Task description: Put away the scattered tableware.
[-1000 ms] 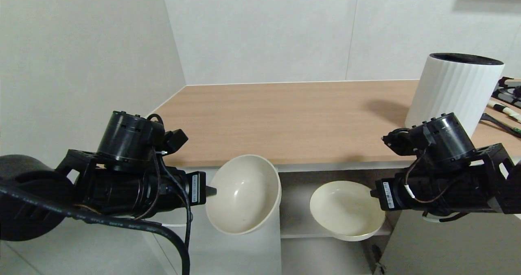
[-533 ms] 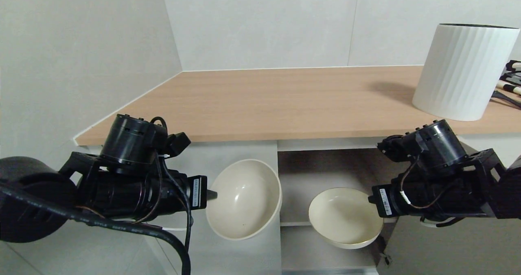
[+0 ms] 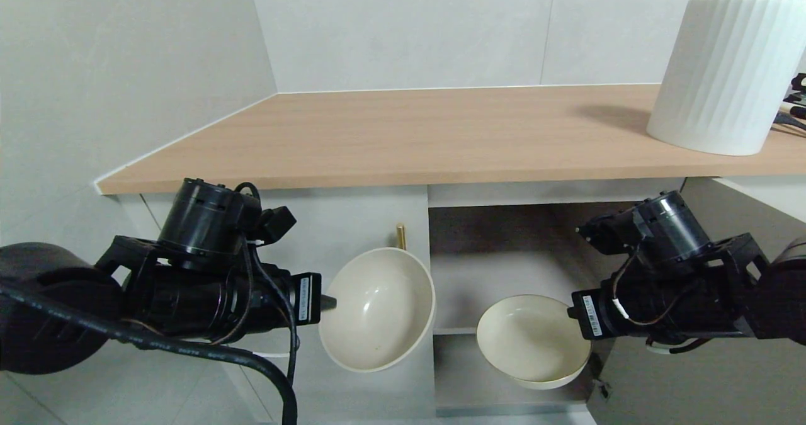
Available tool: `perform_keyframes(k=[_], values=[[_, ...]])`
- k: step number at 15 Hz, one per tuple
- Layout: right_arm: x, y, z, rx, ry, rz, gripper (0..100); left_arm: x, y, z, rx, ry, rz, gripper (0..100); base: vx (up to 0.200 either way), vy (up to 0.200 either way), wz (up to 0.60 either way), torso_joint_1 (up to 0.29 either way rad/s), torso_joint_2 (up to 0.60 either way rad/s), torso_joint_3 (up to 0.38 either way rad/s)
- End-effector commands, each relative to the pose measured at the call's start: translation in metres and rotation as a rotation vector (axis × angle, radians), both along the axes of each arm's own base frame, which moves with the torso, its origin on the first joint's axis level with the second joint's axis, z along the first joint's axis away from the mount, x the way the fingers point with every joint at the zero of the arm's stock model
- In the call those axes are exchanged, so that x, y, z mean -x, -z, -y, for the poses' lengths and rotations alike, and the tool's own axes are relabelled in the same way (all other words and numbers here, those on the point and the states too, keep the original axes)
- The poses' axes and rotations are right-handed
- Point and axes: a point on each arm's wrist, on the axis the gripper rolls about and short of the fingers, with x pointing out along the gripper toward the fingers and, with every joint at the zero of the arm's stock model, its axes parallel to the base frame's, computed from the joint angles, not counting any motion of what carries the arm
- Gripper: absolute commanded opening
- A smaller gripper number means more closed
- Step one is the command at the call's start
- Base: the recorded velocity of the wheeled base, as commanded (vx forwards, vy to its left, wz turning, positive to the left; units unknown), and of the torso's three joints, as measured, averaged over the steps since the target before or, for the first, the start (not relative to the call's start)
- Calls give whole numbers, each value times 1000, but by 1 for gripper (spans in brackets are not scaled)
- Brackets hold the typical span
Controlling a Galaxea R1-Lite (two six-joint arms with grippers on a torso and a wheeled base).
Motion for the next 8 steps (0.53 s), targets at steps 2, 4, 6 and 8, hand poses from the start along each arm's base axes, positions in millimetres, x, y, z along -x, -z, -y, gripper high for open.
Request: perform_keyframes(k=[2, 4, 6, 8], values=[[-4, 8, -3, 17, 1, -24, 0, -2, 3, 1, -5, 0, -12, 0, 0, 0, 0, 0, 0, 0], [-7, 17, -7, 38, -4, -47, 0, -2, 3, 1, -5, 0, -12, 0, 0, 0, 0, 0, 0, 0], [-11, 30, -12, 60, -14, -86, 0, -2, 4, 1, -6, 0, -15, 0, 0, 0, 0, 0, 0, 0], [-19, 46, -18, 79, -16, -123, 0, -2, 4, 1, -7, -1, -16, 0, 0, 0, 0, 0, 0, 0]])
